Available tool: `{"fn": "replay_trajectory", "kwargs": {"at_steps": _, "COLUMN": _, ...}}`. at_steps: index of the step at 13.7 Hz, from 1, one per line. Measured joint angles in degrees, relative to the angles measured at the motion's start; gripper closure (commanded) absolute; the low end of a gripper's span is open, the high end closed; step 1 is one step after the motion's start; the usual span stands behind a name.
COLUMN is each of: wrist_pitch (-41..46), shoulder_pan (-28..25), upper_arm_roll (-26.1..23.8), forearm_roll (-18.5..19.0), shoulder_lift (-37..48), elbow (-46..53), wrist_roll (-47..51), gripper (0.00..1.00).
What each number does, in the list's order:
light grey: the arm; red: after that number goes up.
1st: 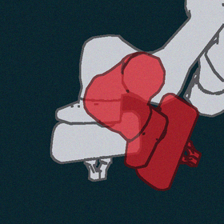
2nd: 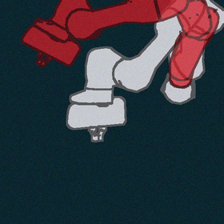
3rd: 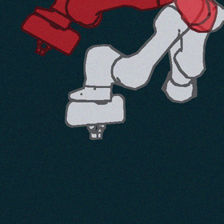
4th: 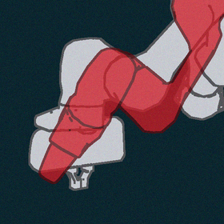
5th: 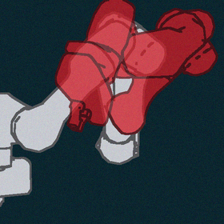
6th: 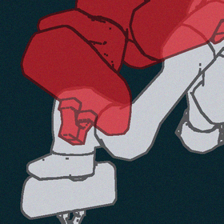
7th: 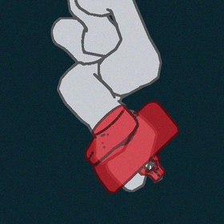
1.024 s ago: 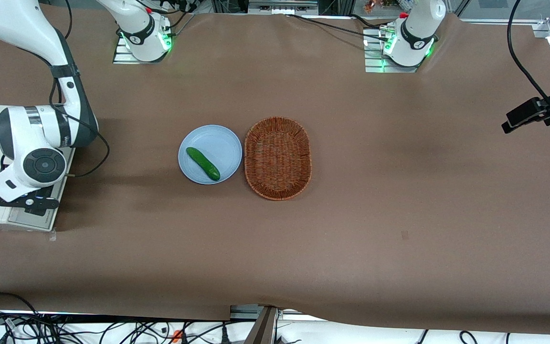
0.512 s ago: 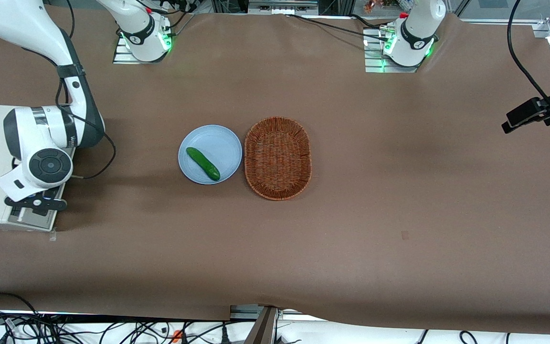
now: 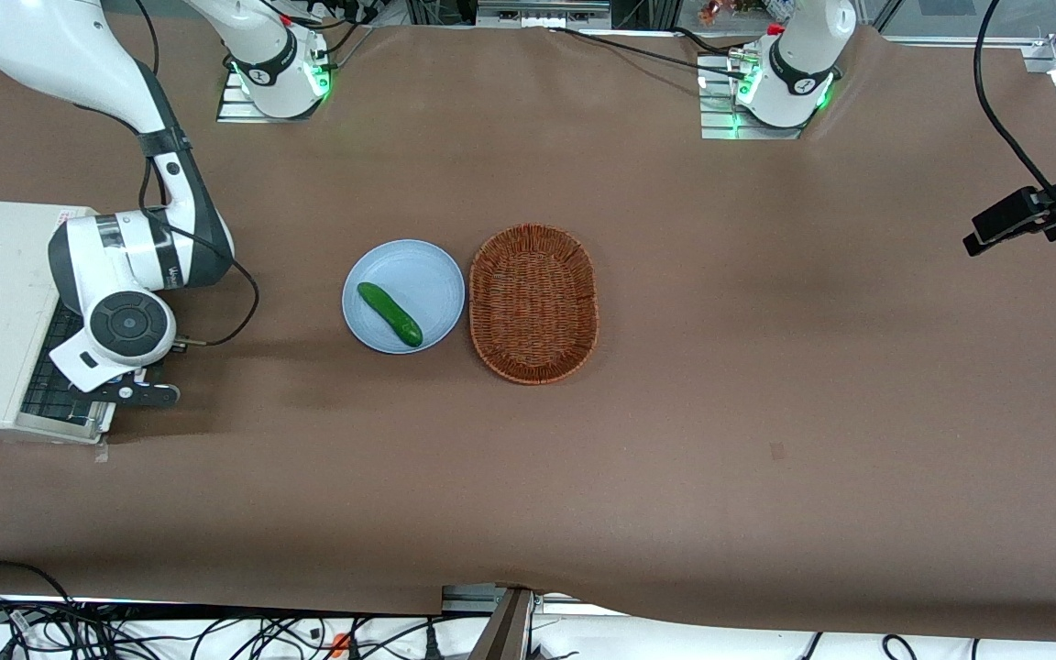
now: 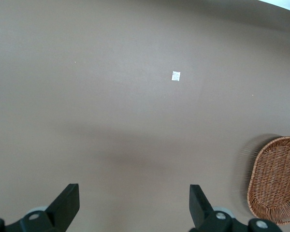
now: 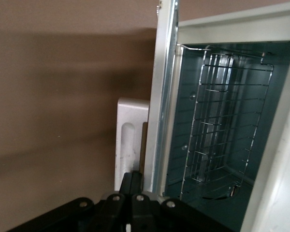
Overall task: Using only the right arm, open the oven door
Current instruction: 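Hook the right gripper on the handle and pull the door outward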
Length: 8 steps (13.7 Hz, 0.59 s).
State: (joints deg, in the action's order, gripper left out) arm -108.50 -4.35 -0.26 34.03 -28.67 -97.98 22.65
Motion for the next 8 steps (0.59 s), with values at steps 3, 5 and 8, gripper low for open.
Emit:
{"fn": "replay_trajectory", "kwargs": {"at_steps": 3, "wrist_pitch": -0.2, "shoulder_pan": -0.2, "upper_arm_roll": -0.4, "forearm_roll": -0.3, "shoulder_lift": -0.9, "elbow": 0.1, "wrist_roll": 0.0, "gripper": 1.00}}
{"fn": "replay_trajectory", "kwargs": {"at_steps": 5, "wrist_pitch": -0.5, "shoulder_pan": -0.4, "upper_arm_roll": -0.9, "forearm_roll": -0.8, "shoulder_lift": -2.3, "elbow": 0.6, "wrist_roll": 0.0, "gripper": 1.00}}
{"fn": "replay_trajectory", "kwargs": {"at_steps": 8, "wrist_pitch": -1.3, "shoulder_pan": -0.4, "upper_arm_roll": -1.6, "forearm_roll": -2.0, "shoulder_lift": -5.0, "elbow": 1.2, "wrist_roll": 0.0, "gripper": 1.00}}
